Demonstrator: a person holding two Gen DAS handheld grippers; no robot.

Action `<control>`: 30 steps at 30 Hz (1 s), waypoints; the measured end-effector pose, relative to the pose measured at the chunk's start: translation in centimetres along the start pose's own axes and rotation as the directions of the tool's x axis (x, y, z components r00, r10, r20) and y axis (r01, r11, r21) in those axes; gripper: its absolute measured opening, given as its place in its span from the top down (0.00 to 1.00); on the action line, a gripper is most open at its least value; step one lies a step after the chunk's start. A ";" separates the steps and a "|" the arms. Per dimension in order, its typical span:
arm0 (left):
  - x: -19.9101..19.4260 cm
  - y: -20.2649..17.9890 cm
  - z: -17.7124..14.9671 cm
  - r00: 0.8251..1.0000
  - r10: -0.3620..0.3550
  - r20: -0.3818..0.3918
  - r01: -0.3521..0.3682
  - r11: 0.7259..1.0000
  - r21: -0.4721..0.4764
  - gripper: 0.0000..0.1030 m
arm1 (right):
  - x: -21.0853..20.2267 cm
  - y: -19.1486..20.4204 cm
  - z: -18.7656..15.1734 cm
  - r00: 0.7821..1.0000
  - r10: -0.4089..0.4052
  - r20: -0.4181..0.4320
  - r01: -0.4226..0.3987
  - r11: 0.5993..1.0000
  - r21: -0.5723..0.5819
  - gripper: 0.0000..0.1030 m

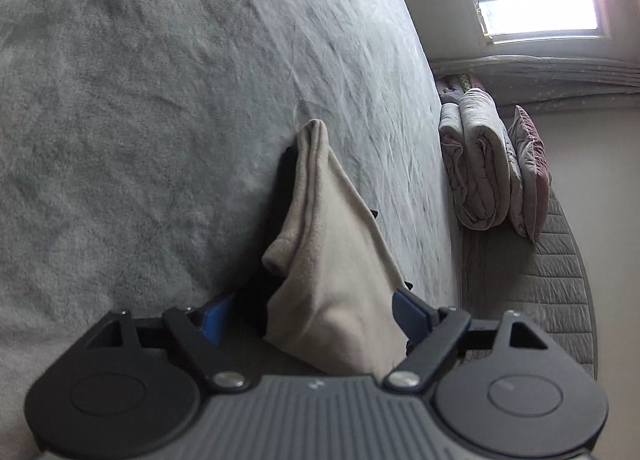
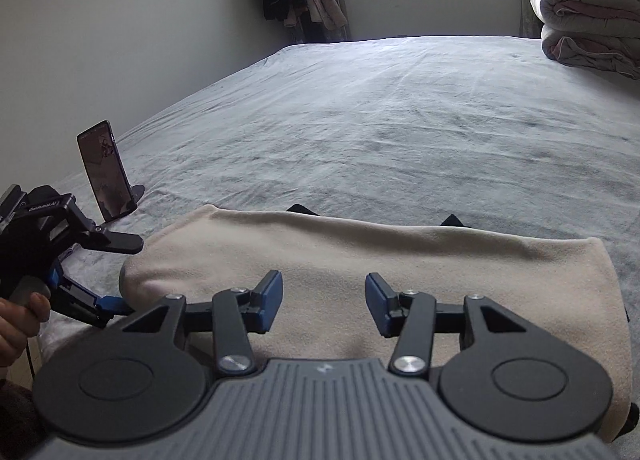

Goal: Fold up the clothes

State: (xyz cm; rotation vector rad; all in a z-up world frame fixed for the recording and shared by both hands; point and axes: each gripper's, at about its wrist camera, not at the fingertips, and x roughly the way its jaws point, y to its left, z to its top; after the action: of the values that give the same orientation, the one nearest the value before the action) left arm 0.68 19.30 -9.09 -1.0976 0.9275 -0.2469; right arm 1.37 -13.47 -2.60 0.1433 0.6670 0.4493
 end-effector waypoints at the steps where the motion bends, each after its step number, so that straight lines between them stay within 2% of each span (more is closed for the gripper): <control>1: 0.2 -0.3 -0.5 0.999 0.002 0.045 -0.002 1.000 -0.001 0.19 | 0.4 0.3 0.0 1.000 0.013 -0.006 -0.013 1.000 0.001 0.52; 3: 0.2 -0.8 -1.4 0.992 0.012 0.127 -0.011 1.000 -0.004 0.22 | 1.1 1.0 0.0 0.999 0.039 -0.019 -0.039 0.999 0.002 0.58; 5: 0.4 -1.6 -2.2 0.979 0.058 0.195 -0.060 0.998 0.007 0.42 | 1.6 1.1 0.1 0.999 0.045 -0.031 -0.044 0.999 0.012 0.65; 6: 0.5 -1.9 -2.5 0.971 0.085 0.222 -0.090 0.996 0.016 0.65 | 1.8 1.1 0.1 0.999 0.041 -0.033 -0.040 0.999 0.013 0.68; 7: 0.7 -2.3 -2.8 0.964 0.105 0.245 -0.115 0.993 0.026 0.67 | 1.9 1.1 0.1 0.999 0.036 -0.034 -0.036 0.999 0.014 0.73; 9: 0.5 -3.4 -3.3 0.954 0.109 0.281 -0.128 0.990 0.051 0.70 | 2.1 1.0 0.1 0.999 0.013 -0.042 -0.013 1.000 0.020 0.80; 11: 0.2 -4.7 -3.7 0.943 0.096 0.319 -0.130 0.988 0.087 0.71 | 2.3 0.7 0.1 0.999 -0.008 -0.050 0.010 0.999 0.035 0.83; 13: -0.2 -6.4 -4.2 0.931 0.057 0.360 -0.120 0.981 0.156 0.72 | 2.5 0.5 0.2 0.997 -0.029 -0.072 0.032 0.999 0.041 0.87; 16: -0.5 -9.0 -5.0 0.919 -0.017 0.393 -0.092 0.962 0.256 0.73 | 3.2 0.7 -0.1 0.992 -0.044 -0.114 0.046 0.999 0.013 0.88; 20: -0.5 -11.6 -6.1 0.914 -0.101 0.393 -0.063 0.922 0.383 0.73 | 4.4 0.3 -0.3 0.989 -0.026 -0.149 0.027 1.000 0.009 0.89; 22: -0.4 -12.6 -7.0 0.911 -0.138 0.389 -0.054 0.895 0.443 0.73 | 4.3 -0.9 0.0 0.987 0.016 -0.159 -0.004 0.997 0.077 0.89; 24: -0.3 -13.5 -8.1 0.909 -0.174 0.380 -0.045 0.862 0.504 0.73 | 3.8 -2.6 0.1 0.985 0.082 -0.154 -0.052 0.980 0.192 0.89; 26: 0.1 -14.5 -9.0 0.908 -0.207 0.363 -0.033 0.831 0.556 0.73 | 3.1 -4.1 0.3 0.982 0.128 -0.139 -0.083 0.954 0.288 0.86; 27: 0.3 -15.0 -9.5 0.910 -0.223 0.350 -0.024 0.814 0.581 0.72 | 2.7 -4.8 0.4 0.982 0.137 -0.128 -0.089 0.942 0.324 0.79; 29: 0.9 -15.7 -10.3 0.917 -0.248 0.312 0.003 0.787 0.616 0.72 | 1.8 -6.1 0.6 0.982 0.154 -0.106 -0.100 0.913 0.394 0.73; 30: 1.4 -16.0 -10.6 0.924 -0.255 0.284 0.021 0.777 0.629 0.72 | 1.3 -6.7 0.7 0.982 0.161 -0.094 -0.106 0.897 0.429 0.65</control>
State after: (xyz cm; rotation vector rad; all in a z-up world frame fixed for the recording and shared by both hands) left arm -2.27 4.02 2.22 -0.5608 0.3781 -0.4269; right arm 5.09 -18.87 -4.63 0.5799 0.8793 0.4434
